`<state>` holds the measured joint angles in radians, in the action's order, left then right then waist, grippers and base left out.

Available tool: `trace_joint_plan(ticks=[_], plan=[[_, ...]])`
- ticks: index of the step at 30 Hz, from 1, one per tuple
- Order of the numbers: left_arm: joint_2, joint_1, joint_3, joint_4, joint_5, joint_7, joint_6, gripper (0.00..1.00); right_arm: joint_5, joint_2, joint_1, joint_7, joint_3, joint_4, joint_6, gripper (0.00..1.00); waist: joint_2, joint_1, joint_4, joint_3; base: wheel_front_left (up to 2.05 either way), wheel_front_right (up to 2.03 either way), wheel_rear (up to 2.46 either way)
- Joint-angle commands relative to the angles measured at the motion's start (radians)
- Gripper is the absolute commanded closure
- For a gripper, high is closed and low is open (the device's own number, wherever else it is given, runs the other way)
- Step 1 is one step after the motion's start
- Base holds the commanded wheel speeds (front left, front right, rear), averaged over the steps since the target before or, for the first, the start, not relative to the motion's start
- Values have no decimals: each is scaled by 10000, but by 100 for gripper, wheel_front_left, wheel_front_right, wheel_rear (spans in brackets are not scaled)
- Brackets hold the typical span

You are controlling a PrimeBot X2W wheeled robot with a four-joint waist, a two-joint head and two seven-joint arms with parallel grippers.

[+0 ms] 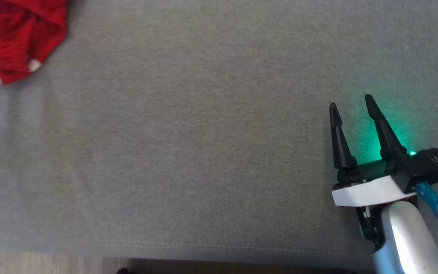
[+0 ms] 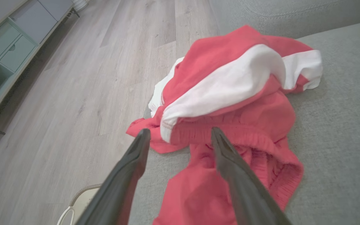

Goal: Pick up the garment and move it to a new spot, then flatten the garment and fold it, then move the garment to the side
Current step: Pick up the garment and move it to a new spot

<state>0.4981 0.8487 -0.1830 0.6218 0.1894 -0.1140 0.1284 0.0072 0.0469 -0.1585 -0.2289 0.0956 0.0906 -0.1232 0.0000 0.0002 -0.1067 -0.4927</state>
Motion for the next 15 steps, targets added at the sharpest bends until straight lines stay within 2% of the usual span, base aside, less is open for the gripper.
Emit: trace_joint_plan(ticks=[1, 7, 8, 9, 11, 15], plan=[[812, 612, 320, 45, 39, 85, 6, 0, -87, 33, -110, -100, 252, -363, -75, 0, 0, -2, 428, -432, 0, 0, 0], [930, 1162, 149, 867, 40, 402, 10, 0, -43, 33, -97, -164, 205, -346, -75, 0, 0, -2, 589, -487, 0, 0, 0], [940, 1246, 79, 1071, 18, 471, 11, 11, 3, 33, -97, -183, 233, -300, -75, 0, 0, -2, 620, -440, 0, 0, 0], [944, 1280, 37, 1165, 2, 493, 11, 58, 33, 33, -100, -192, 251, -270, -75, 0, 0, -2, 631, -405, 0, 0, 0], [955, 1338, -58, 1317, -30, 556, 12, 100, 111, 33, -117, -210, 311, -201, -75, 0, 0, -2, 654, -301, 0, 0, 0], [967, 1367, -286, 1523, -16, 769, 16, 100, 247, 33, -167, -250, 426, -34, -75, 0, 0, -2, 714, 1, 0, 0, 0]])
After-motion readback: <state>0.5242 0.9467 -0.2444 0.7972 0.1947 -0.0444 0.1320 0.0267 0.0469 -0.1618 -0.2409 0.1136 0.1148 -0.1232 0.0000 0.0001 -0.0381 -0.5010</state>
